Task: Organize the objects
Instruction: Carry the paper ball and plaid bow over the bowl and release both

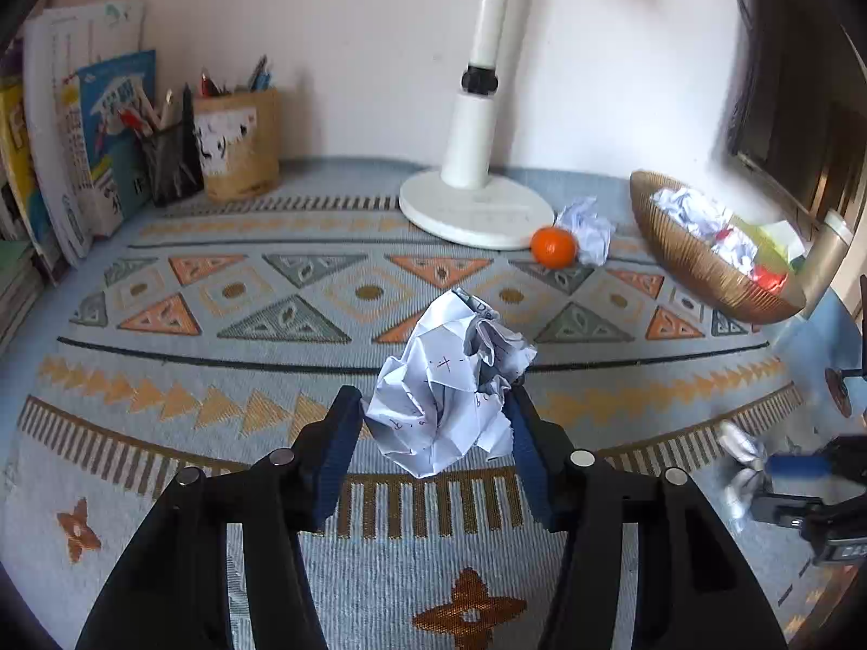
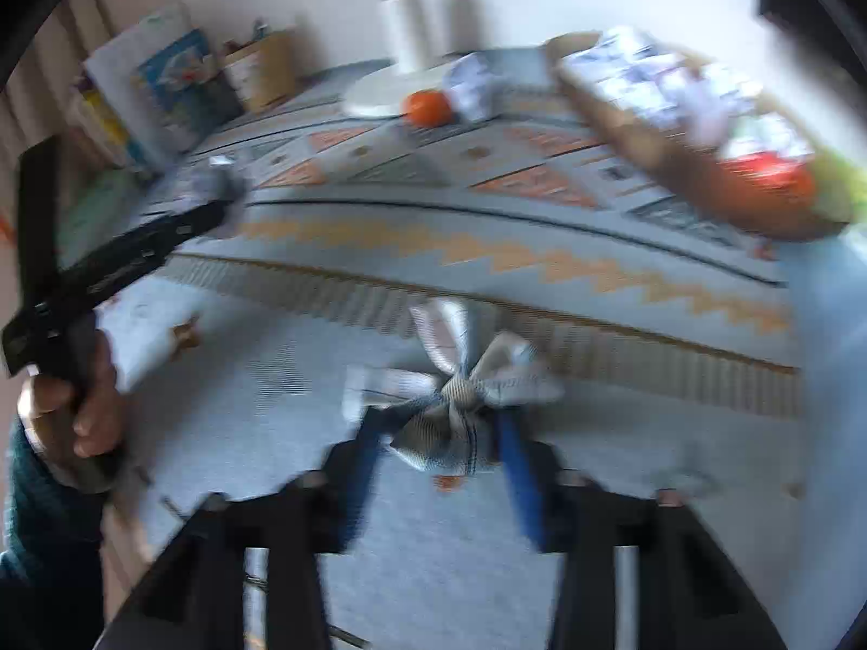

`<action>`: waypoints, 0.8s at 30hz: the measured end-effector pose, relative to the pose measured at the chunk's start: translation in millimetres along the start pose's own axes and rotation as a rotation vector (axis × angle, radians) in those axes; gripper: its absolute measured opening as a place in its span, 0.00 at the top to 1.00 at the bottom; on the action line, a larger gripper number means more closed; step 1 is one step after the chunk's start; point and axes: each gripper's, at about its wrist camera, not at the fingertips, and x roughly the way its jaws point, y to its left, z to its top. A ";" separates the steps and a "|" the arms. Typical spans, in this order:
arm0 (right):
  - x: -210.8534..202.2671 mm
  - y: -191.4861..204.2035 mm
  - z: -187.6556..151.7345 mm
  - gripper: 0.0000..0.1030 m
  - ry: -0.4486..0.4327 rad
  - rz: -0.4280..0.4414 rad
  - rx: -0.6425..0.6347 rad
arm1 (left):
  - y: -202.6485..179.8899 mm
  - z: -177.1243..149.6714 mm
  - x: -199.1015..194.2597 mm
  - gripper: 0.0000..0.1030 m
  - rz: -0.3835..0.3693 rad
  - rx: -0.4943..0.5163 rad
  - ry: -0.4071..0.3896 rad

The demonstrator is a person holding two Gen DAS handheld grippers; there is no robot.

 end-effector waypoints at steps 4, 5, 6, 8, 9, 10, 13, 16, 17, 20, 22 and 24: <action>-20.0 -11.4 -12.8 0.11 -0.068 -0.003 0.099 | -5.5 -1.5 0.8 0.50 0.007 0.027 -0.005; -20.8 -11.0 -13.5 0.11 -0.073 0.017 0.120 | -7.6 -2.0 -0.2 0.50 0.008 0.039 -0.013; -21.5 -9.3 -13.3 0.11 -0.082 0.027 0.133 | -9.2 -2.8 -1.7 0.50 0.010 0.047 -0.020; -21.1 -4.2 -10.6 0.11 -0.094 0.010 0.125 | -11.4 -4.6 -5.3 0.50 0.008 0.057 -0.032; -17.6 3.1 -7.0 0.11 -0.098 -0.020 0.113 | -11.5 -4.7 -6.3 0.50 0.005 0.057 -0.036; -11.6 11.4 -1.1 0.12 -0.096 -0.070 0.093 | -10.6 -4.6 -6.8 0.50 0.004 0.053 -0.040; 7.9 31.3 5.2 0.38 -0.070 -0.240 0.033 | -7.3 -4.4 -7.2 0.50 0.002 0.035 -0.042; 16.7 32.4 5.6 0.47 -0.063 -0.258 0.028 | -5.8 -4.7 -6.6 0.50 -0.003 0.027 -0.039; 16.8 31.2 5.2 0.51 -0.060 -0.236 0.029 | -6.6 -5.0 -6.4 0.50 -0.003 0.030 -0.038; 15.4 27.5 2.6 0.60 -0.066 -0.192 0.032 | -9.5 -5.2 -5.8 0.50 -0.002 0.044 -0.036; 11.8 19.5 -1.8 0.67 -0.075 -0.095 0.065 | -10.2 -5.4 -5.6 0.50 0.001 0.041 -0.035; 9.2 10.4 -6.6 0.67 -0.090 -0.012 0.102 | -9.6 -5.4 -5.0 0.50 0.002 0.033 -0.033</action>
